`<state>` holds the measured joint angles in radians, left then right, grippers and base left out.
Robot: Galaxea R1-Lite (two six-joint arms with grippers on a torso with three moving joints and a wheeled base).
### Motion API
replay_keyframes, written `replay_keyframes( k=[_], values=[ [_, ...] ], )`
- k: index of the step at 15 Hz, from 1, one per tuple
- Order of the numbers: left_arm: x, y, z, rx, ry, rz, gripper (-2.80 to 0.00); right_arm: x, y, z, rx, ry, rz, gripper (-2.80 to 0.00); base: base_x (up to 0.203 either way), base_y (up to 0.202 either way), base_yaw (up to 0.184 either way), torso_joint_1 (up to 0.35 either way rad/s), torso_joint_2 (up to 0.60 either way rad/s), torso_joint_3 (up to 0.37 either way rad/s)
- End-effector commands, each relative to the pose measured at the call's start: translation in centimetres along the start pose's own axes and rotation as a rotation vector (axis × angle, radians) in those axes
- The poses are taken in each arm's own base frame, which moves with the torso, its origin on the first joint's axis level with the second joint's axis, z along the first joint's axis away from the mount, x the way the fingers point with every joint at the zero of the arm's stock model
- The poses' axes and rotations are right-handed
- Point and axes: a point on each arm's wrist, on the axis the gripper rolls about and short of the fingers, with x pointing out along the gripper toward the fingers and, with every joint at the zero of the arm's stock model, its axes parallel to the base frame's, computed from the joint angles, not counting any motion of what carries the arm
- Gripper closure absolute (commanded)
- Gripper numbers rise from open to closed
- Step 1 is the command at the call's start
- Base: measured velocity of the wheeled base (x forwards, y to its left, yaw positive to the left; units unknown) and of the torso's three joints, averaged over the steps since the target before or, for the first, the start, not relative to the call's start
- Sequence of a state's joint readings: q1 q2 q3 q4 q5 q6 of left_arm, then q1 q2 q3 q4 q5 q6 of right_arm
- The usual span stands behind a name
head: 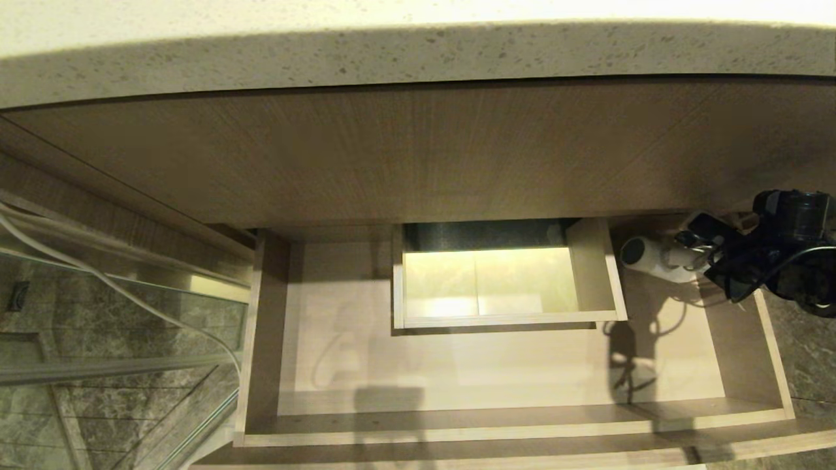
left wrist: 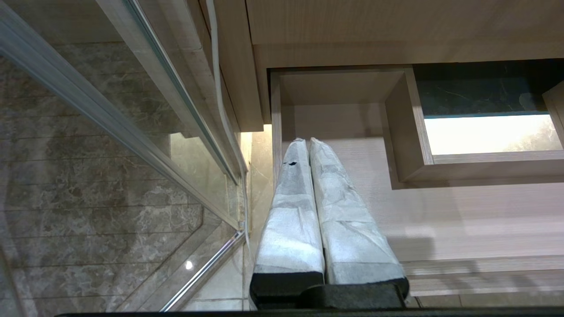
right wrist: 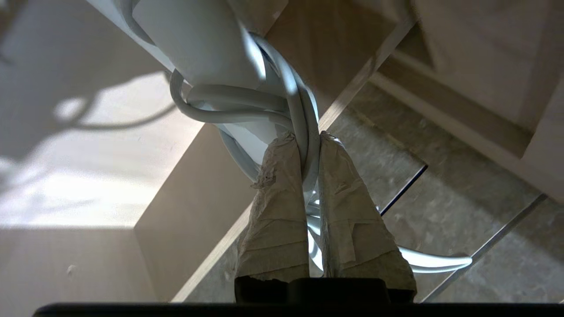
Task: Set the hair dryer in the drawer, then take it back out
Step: Put it into the drawer
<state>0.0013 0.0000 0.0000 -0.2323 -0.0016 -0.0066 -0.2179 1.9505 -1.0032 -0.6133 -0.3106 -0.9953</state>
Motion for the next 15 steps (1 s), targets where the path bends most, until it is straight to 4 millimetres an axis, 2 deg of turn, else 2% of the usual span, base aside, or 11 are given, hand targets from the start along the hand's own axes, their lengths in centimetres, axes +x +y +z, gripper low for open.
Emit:
replay_keyframes(
  k=[1,5,14,15],
  values=[
    [0.1,0.0,-1.2,-0.001,0.039,0.001,0.0,0.6,0.1,0.2,0.0,-0.012,-0.018,0.0,0.0,0.0,0.0,0.0,0.0,0.0],
    [0.1,0.0,-1.1,-0.001,0.038,0.001,0.0,1.1,-0.2,0.7,0.008,-0.029,-0.041,0.0,0.0,0.0,0.0,0.0,0.0,0.0],
    [0.1,0.0,-1.2,0.0,0.039,0.001,0.0,1.4,1.0,1.0,-0.01,-0.044,-0.024,0.0,0.0,0.0,0.0,0.0,0.0,0.0],
    [0.1,0.0,-1.2,-0.001,0.039,0.001,0.0,1.4,1.0,1.0,-0.008,-0.041,-0.025,-2.8,0.0,0.0,0.0,0.0,0.0,0.0]
  ],
)
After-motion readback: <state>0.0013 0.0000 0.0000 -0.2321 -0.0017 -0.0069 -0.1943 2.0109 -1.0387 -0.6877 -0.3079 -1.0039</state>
